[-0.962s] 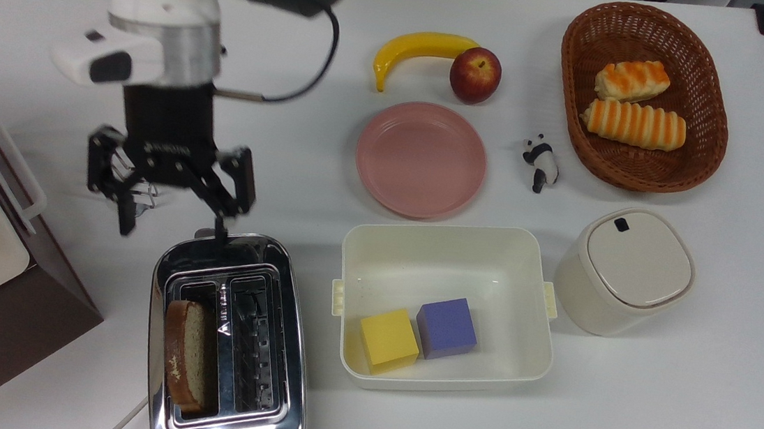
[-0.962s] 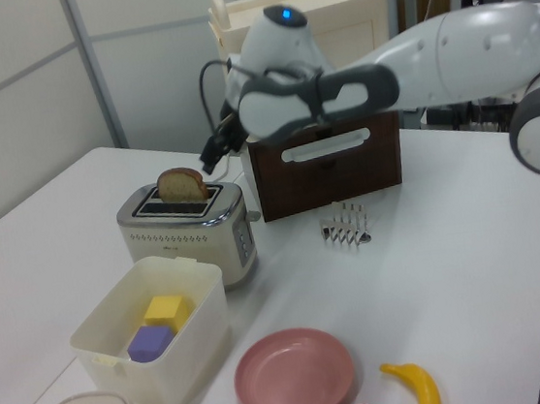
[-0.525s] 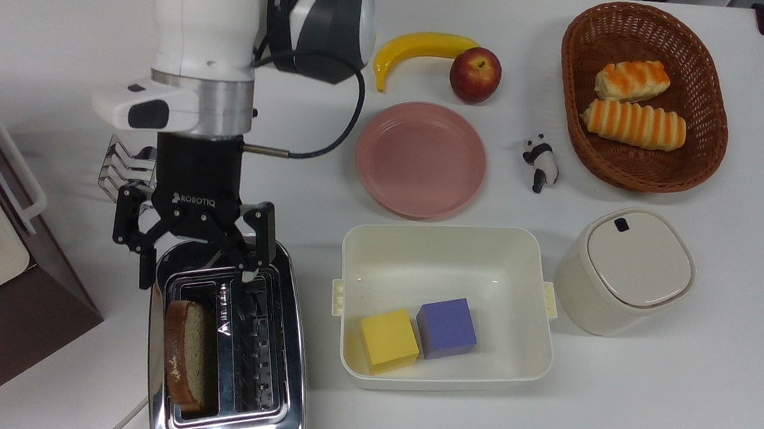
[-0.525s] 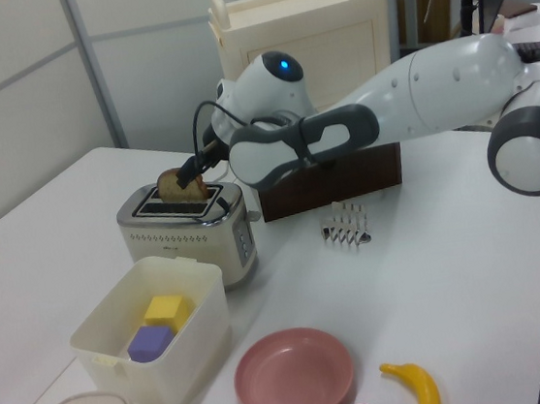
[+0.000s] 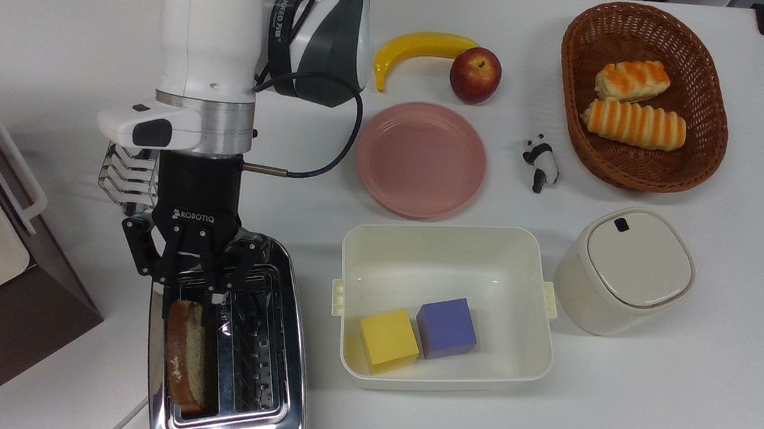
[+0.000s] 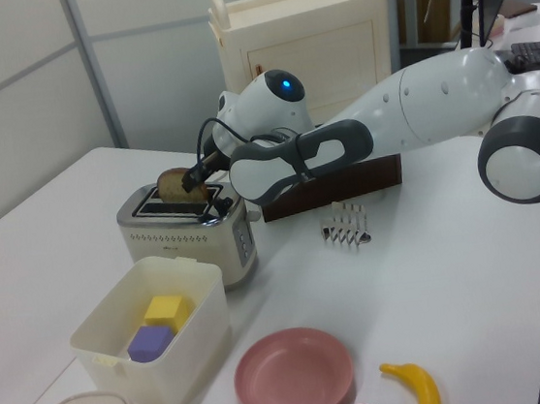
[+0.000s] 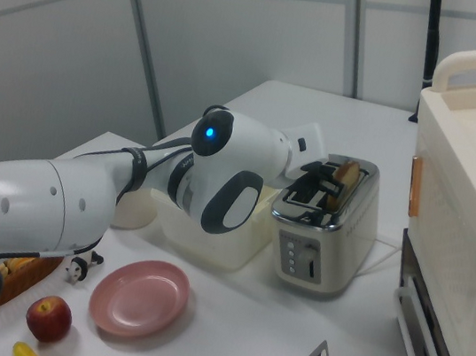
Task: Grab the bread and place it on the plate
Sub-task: 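Close the gripper on the bread slice's crust and lift it out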
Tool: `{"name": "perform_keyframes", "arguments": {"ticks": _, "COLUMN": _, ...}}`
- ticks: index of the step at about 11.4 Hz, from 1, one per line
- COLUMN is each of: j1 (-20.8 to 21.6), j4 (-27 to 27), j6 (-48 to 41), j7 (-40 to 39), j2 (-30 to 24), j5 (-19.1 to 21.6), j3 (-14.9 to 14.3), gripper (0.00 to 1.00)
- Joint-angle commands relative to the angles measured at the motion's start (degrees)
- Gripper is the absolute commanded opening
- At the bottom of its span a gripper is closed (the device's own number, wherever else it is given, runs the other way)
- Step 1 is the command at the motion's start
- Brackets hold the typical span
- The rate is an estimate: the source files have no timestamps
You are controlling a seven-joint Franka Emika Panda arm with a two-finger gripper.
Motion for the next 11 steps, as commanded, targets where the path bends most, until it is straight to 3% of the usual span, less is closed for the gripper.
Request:
{"name": "perform_keyframes", "arguments": {"ticks": 1, "j1": -0.18, "j4": -0.28, "j6": 0.94, "j7": 0.67, "j2": -1.13, "j5": 0.42, "j3": 0.30, "gripper": 0.00}}
{"name": "perform_keyframes", "arguments": {"ticks": 5, "j1": -0.35, "j4": -0.02, "j6": 0.86, "j7": 2.50, "j2": -5.51, "j5": 1.73, "j3": 0.21, "gripper": 0.00}}
{"name": "perform_keyframes", "arguments": {"ticks": 8, "j1": -0.01, "j4": -0.63, "j6": -0.98, "j7": 4.01, "j2": -11.92, "j5": 8.22, "j3": 0.21, "gripper": 0.00}}
{"name": "perform_keyframes", "arguments": {"ticks": 11, "j1": -0.97, "j4": -0.46, "j6": -19.02, "j7": 3.92, "j2": -18.69, "j5": 10.79, "j3": 0.04, "gripper": 0.00}}
